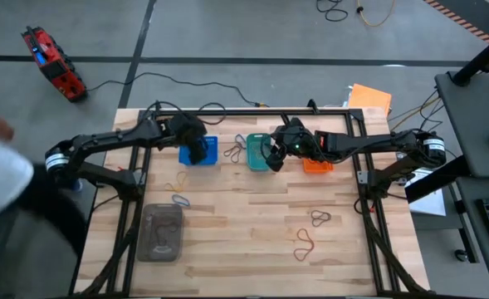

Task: Sort rubber bands into baskets
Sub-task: Put the left yellow rubber band into the green bin

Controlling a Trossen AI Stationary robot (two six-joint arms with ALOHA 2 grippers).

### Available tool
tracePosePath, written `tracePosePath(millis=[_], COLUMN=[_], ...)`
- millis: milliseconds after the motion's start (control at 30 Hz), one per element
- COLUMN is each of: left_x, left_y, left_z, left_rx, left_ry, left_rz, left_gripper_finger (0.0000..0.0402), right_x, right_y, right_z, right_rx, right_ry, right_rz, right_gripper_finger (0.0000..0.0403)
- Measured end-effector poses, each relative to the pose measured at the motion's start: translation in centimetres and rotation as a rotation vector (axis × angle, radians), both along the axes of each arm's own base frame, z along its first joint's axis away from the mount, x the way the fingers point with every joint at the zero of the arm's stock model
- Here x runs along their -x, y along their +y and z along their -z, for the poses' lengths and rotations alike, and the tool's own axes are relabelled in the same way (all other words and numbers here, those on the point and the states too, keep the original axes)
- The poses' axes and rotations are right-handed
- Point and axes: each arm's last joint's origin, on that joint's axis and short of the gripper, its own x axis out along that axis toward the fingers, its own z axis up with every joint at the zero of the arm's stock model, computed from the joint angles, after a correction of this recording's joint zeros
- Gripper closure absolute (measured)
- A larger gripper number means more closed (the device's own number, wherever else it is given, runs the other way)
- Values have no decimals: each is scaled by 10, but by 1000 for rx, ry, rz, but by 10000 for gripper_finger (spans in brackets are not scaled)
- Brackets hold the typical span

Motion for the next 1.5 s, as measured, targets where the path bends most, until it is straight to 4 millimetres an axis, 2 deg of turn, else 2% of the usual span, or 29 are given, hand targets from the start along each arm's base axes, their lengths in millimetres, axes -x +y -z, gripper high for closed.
tracePosePath(millis=[133, 367, 567, 800, 1133, 1500], left_x=[0, -2, -6, -10, 7, 11], left_y=[0, -10, -23, -48, -82, -95], left_z=[-4, 5, 9, 6, 5, 14], left_rx=[7, 114, 133, 162, 398, 507], left_ry=[6, -21, -24, -22, 110, 144], left_rz=[4, 94, 117, 182, -5, -101], left_gripper_finger=[336, 397, 400, 400, 400, 400], right_x=[0, 0, 1, 1, 1, 2], right_y=[2, 4, 4, 4, 4, 4], right_z=[0, 1, 2, 2, 2, 5], right_rx=[0, -3, -7, -7, 7, 13], right_ry=[2, 18, 23, 24, 35, 52], right_rz=[-7, -11, -8, -8, -20, -30], right_gripper_finger=[246, 248, 256, 267, 271, 277])
